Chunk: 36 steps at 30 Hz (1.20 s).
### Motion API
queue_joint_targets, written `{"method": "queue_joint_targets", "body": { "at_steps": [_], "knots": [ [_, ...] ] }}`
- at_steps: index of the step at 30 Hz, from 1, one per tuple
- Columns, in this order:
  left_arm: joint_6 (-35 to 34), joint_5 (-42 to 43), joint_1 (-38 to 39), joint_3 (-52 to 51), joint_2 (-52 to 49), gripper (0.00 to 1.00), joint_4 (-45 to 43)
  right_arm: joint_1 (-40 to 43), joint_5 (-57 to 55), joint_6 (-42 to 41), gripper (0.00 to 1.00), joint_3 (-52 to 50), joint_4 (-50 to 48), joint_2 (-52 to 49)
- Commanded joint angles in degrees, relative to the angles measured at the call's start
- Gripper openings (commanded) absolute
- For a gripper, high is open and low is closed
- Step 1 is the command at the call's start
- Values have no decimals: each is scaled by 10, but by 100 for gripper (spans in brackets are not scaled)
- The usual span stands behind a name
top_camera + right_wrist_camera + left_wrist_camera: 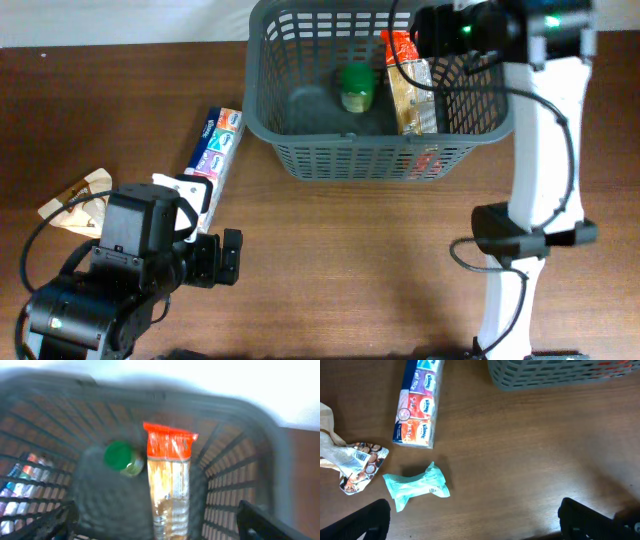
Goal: Pack container
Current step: 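Release the spaghetti packet into the basket and withdraw the right arm, then move the left gripper to the Kleenex tissue pack and grasp it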
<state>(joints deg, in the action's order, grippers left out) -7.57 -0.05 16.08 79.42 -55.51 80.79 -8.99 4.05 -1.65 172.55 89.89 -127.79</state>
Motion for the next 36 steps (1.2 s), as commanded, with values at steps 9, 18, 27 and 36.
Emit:
{"method": "queue_joint_targets", "body": {
  "at_steps": [9, 18, 27, 36],
  "knots": [
    [3, 5, 3, 9, 0, 100, -2, 143, -130, -83, 99, 38, 15, 125],
    [3, 7, 3, 9, 0, 100, -2, 400, -69, -168, 99, -17, 74, 90],
    [3, -77, 2, 9, -27, 100, -78, 458, -60, -169, 99, -200, 67, 73],
    [116, -40, -80, 9, -189, 100, -135, 457, -60, -169, 99, -352, 37, 73]
  ]
}}
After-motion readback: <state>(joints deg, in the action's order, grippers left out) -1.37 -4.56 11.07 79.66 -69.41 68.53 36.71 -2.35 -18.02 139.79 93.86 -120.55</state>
